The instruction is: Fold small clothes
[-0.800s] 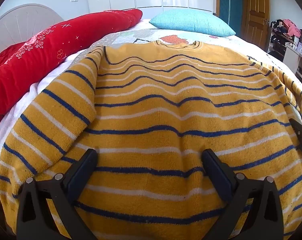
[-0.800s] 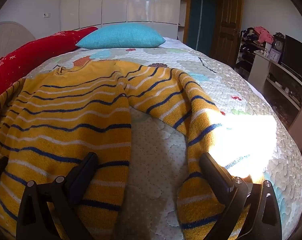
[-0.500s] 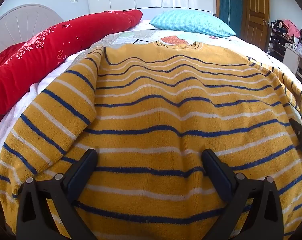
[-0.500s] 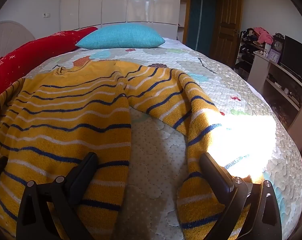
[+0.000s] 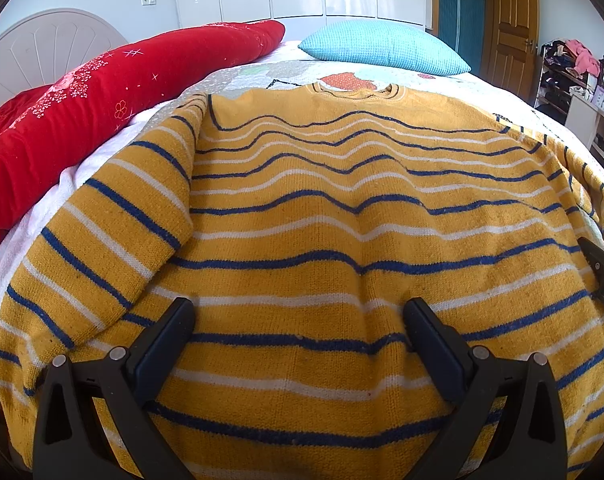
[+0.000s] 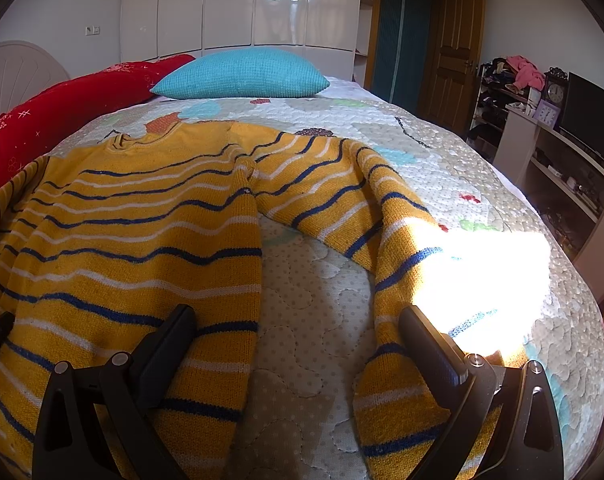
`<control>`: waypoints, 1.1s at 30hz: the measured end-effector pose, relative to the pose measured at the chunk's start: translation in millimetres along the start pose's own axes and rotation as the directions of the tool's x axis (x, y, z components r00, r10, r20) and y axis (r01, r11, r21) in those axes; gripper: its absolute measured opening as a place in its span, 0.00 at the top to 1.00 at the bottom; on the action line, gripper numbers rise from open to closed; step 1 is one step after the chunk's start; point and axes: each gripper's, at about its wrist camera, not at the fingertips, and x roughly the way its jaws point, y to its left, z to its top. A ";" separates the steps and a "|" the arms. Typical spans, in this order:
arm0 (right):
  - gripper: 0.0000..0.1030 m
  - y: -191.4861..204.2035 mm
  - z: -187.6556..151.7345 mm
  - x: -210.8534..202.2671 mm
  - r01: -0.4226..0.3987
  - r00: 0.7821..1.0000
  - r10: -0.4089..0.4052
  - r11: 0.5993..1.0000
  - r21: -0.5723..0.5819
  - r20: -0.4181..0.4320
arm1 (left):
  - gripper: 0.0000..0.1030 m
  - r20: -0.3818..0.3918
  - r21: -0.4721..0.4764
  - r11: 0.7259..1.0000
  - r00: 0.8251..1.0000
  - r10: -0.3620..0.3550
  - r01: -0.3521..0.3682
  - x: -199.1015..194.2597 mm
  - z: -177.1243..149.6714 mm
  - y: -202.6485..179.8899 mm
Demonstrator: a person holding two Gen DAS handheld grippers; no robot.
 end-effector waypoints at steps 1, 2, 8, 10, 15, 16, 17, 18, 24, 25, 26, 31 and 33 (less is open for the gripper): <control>0.01 -0.2 0.0 0.0 0.000 1.000 0.000 1.000 0.000 0.000 | 0.00 0.000 0.000 1.000 1.000 0.000 0.000 0.0 0.0 0.0; 0.01 0.1 0.1 0.1 0.000 1.000 0.000 1.000 0.000 0.000 | 0.00 0.000 0.000 1.000 1.000 0.000 0.000 0.1 0.1 0.1; 0.01 0.2 0.1 0.3 0.000 1.000 0.000 1.000 -0.001 0.000 | 0.00 0.000 0.000 1.000 1.000 0.000 0.000 0.0 -0.1 0.2; 0.01 -0.1 0.3 0.4 0.001 1.000 -0.001 1.000 -0.001 0.000 | 0.00 0.000 0.000 1.000 1.000 0.000 0.000 0.0 -0.1 0.2; 0.01 0.1 0.5 0.6 0.001 1.000 -0.001 1.000 -0.002 0.000 | 0.00 0.001 0.000 1.000 1.000 0.000 0.000 0.0 -0.2 0.2; 0.01 -0.9 0.4 0.6 0.001 1.000 -0.001 1.000 -0.002 0.000 | 0.00 0.001 0.000 1.000 1.000 0.000 0.000 0.0 -0.1 0.2; 0.01 -1.5 0.8 0.5 0.002 1.000 -0.002 1.000 -0.002 0.000 | 0.00 0.001 0.000 1.000 1.000 0.000 0.000 -0.1 -0.2 0.1; 0.01 -2.1 0.9 0.6 0.002 1.000 -0.002 1.000 -0.002 0.001 | 0.00 0.001 0.000 1.000 1.000 0.000 0.000 0.0 -0.2 0.2; 0.01 -2.7 1.0 0.7 0.003 1.000 -0.003 1.000 -0.003 0.001 | 0.00 0.001 0.000 1.000 1.000 0.000 0.000 -0.1 -0.2 0.2; 0.01 -3.0 0.9 0.7 0.003 1.000 -0.003 1.000 -0.003 0.001 | 0.00 0.001 0.000 1.000 1.000 0.000 0.000 -0.1 -0.3 0.3; 0.01 -2.2 0.8 0.7 0.003 1.000 -0.003 1.000 -0.003 0.001 | 0.00 0.001 0.000 1.000 1.000 0.000 0.000 -0.1 -0.3 0.2; 0.01 -1.7 0.8 0.9 0.003 1.000 -0.003 1.000 -0.004 0.001 | 0.00 0.001 0.001 1.000 1.000 0.000 0.000 -0.1 -0.3 0.3; 0.01 -1.2 0.7 0.9 0.004 1.000 -0.004 1.000 -0.004 0.001 | 0.00 0.001 0.001 1.000 1.000 0.000 0.000 -0.2 -0.4 0.3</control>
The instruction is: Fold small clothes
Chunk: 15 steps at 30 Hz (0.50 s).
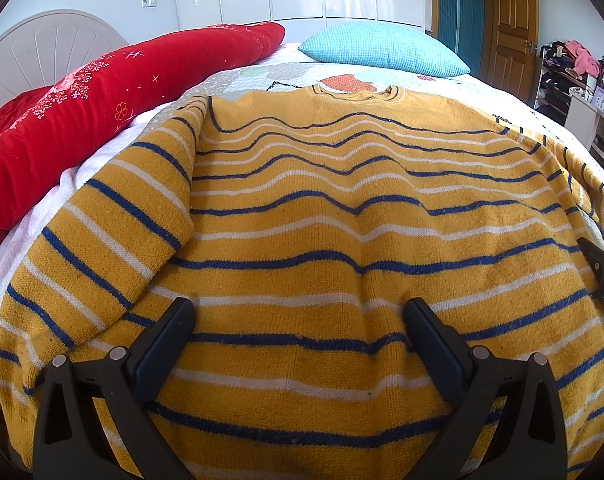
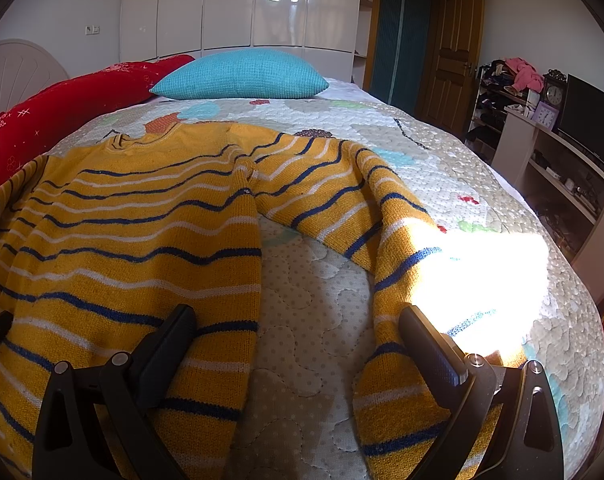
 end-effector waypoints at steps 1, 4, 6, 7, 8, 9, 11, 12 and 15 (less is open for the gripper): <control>0.01 -1.1 0.1 0.0 0.000 1.000 0.000 1.000 0.000 0.000 | 0.00 0.000 0.000 1.000 1.000 0.000 0.000 0.0 0.0 0.0; 0.01 -1.6 0.3 0.2 0.001 1.000 -0.001 1.000 -0.001 0.000 | 0.00 0.000 0.000 1.000 1.000 0.000 0.000 -0.1 0.0 -0.1; 0.01 -0.8 0.4 0.4 0.001 1.000 -0.001 1.000 -0.001 0.000 | 0.00 0.001 0.001 1.000 1.000 0.001 -0.001 -0.1 0.0 -0.1; 0.01 -1.1 0.4 0.4 0.001 1.000 -0.001 1.000 -0.001 0.000 | 0.00 0.004 0.003 1.000 1.000 0.002 -0.002 -0.3 -0.2 -0.2; 0.01 -1.4 0.4 0.4 0.001 1.000 -0.001 1.000 -0.001 0.000 | 0.00 0.008 0.005 1.000 1.000 0.003 -0.003 -0.4 -0.3 -0.3; 0.01 -0.5 0.2 0.4 0.001 1.000 -0.001 1.000 -0.002 0.000 | 0.00 0.010 0.007 1.000 1.000 0.004 -0.004 -0.5 -0.3 -0.2; 0.01 -0.5 0.1 0.4 0.001 1.000 -0.001 1.000 -0.002 0.000 | 0.00 0.006 0.006 1.000 1.000 0.000 0.000 -1.1 2.1 -5.0; 0.01 -0.7 0.1 0.5 0.001 1.000 -0.001 1.000 -0.002 0.000 | 0.00 -0.001 0.005 1.000 1.000 0.000 0.000 -3.4 3.0 -4.4; 0.01 -0.8 0.5 1.2 0.001 1.000 -0.001 1.000 -0.002 0.000 | 0.00 -0.017 0.007 1.000 1.000 0.004 -0.004 -10.8 3.9 0.4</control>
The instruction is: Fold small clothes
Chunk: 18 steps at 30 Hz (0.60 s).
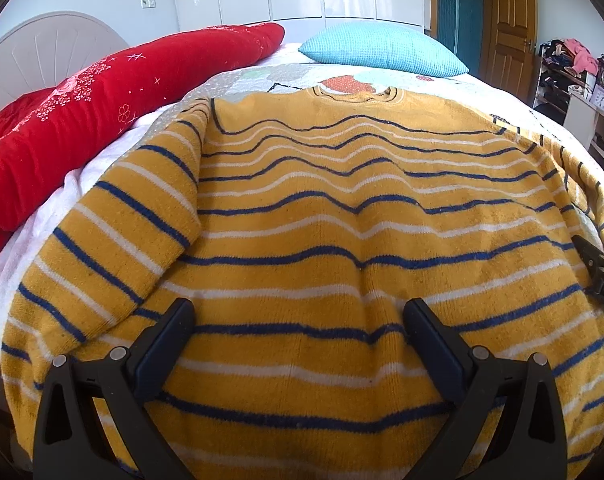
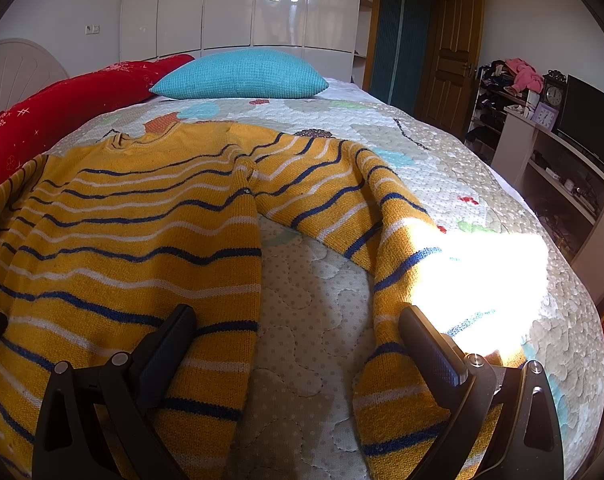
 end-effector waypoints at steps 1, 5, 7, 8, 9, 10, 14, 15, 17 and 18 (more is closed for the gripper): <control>0.01 -1.5 0.3 0.2 0.000 1.000 0.000 1.000 0.000 0.000 | 0.00 -0.005 0.002 1.000 1.000 0.000 0.000 -3.5 -1.9 1.5; 0.01 0.2 0.0 0.1 0.000 1.000 0.000 1.000 0.000 0.000 | 0.00 0.009 -0.042 0.998 0.999 -0.044 0.044 -27.0 1.5 20.2; 0.01 -0.9 0.2 0.2 0.001 1.000 -0.001 1.000 -0.001 0.000 | 0.00 0.035 -0.063 0.998 0.999 -0.026 0.029 -37.6 3.0 37.0; 0.01 -0.2 0.0 0.1 0.001 1.000 -0.001 1.000 -0.001 0.000 | 0.00 0.024 -0.083 0.996 0.999 -0.021 0.023 -40.4 4.4 48.2; 0.01 0.6 -0.1 0.0 0.001 1.000 -0.001 1.000 -0.001 0.000 | 0.00 0.018 -0.097 0.995 1.000 -0.005 0.006 -41.2 5.2 59.9; 0.01 -0.8 0.1 0.2 0.001 1.000 -0.001 1.000 -0.001 0.001 | 0.00 0.003 -0.119 0.993 1.000 0.005 -0.005 -40.9 5.3 72.6; 0.01 -1.2 0.3 0.9 0.004 1.000 -0.004 1.000 -0.003 0.001 | 0.00 -0.026 -0.187 0.975 0.993 0.115 -0.118 -36.1 4.1 121.0; 0.01 -0.4 -0.1 0.9 0.007 1.000 -0.007 1.000 -0.004 0.002 | 0.00 -0.041 -0.202 0.970 0.990 0.132 -0.137 -32.0 4.7 132.5; 0.01 -1.0 -0.1 1.3 0.011 1.000 -0.011 1.000 -0.007 0.002 | 0.00 -0.041 -0.175 0.973 0.989 0.145 -0.150 -28.3 6.6 142.9; 0.01 -1.2 -0.2 1.4 0.012 1.000 -0.012 1.000 -0.008 0.002 | 0.07 -0.037 -0.150 0.980 0.991 0.126 -0.130 -23.5 7.1 146.4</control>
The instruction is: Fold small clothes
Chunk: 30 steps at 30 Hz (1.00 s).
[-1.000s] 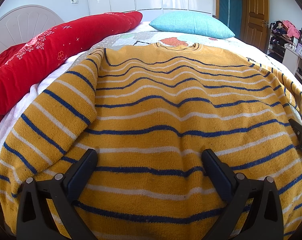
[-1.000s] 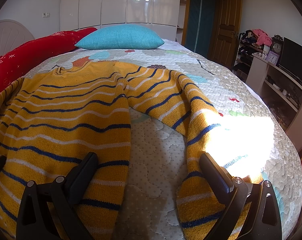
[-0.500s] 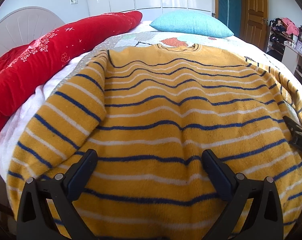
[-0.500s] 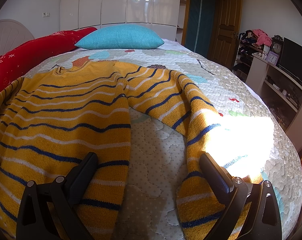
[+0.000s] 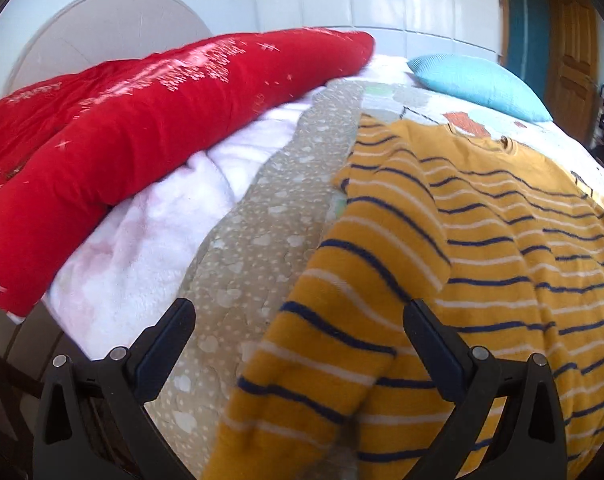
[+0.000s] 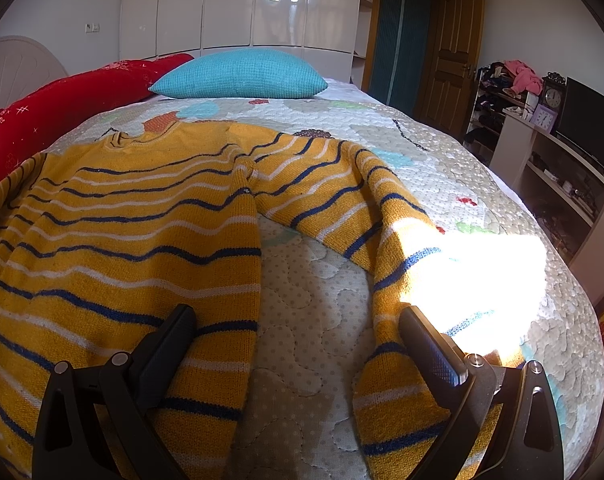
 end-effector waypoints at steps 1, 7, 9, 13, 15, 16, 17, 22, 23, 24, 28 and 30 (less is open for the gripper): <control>0.01 -1.4 0.2 0.3 0.002 1.000 -0.002 1.000 -0.002 0.000 | 0.22 -0.019 0.033 0.999 1.000 -0.018 0.018 4.6 1.2 -0.2; 0.01 0.8 0.7 1.3 0.014 1.000 -0.014 1.000 -0.012 0.002 | 0.92 -0.028 -0.002 0.997 0.997 0.078 -0.078 6.2 23.0 31.9; 0.01 1.9 0.1 1.2 0.014 1.000 -0.014 1.000 -0.013 0.002 | 0.92 0.004 -0.011 0.969 0.969 0.246 -0.246 4.0 35.9 50.4; 0.01 0.8 0.5 1.6 0.014 1.000 -0.014 1.000 -0.012 0.002 | 0.90 -0.016 -0.093 0.916 0.921 0.390 -0.390 4.3 49.9 88.7; 0.00 2.2 0.4 1.4 0.013 1.000 -0.013 1.000 -0.012 0.001 | 0.84 0.005 -0.153 0.928 0.939 0.344 -0.339 -10.7 45.7 96.1; 0.00 1.0 0.8 2.0 0.012 1.000 -0.012 1.000 -0.010 -0.001 | 0.79 0.017 -0.164 0.934 0.946 0.324 -0.317 -20.5 43.0 92.5; 0.00 1.7 1.1 2.8 0.011 1.000 -0.011 1.000 -0.009 -0.004 | 0.65 0.031 -0.167 0.942 0.953 0.300 -0.291 -29.3 40.3 88.5; 0.06 -10.5 14.1 -1.1 -0.081 0.995 0.084 0.996 0.039 -0.063 | 0.27 0.163 -0.143 0.987 0.982 0.098 -0.075 -76.6 31.4 29.7; 0.06 -20.5 16.4 -11.2 -0.125 0.991 0.129 0.989 0.082 -0.042 | 0.23 0.179 -0.123 0.991 0.981 0.072 -0.051 -83.0 32.3 16.8; 0.06 -32.6 17.9 -22.2 -0.163 0.986 0.166 0.979 0.122 -0.013 | 0.19 0.190 -0.105 0.994 0.980 0.052 -0.033 -87.8 32.1 4.5; 0.06 -81.5 14.5 -55.7 -0.166 0.986 0.163 0.971 0.175 0.033 | 0.17 0.161 0.012 0.998 0.985 -0.069 0.068 -87.2 27.0 -52.3; 0.06 -103.5 4.3 -61.5 -0.128 0.991 0.130 0.977 0.171 -0.001 | 0.17 0.126 0.047 0.993 0.986 -0.110 0.105 -81.3 20.5 -74.1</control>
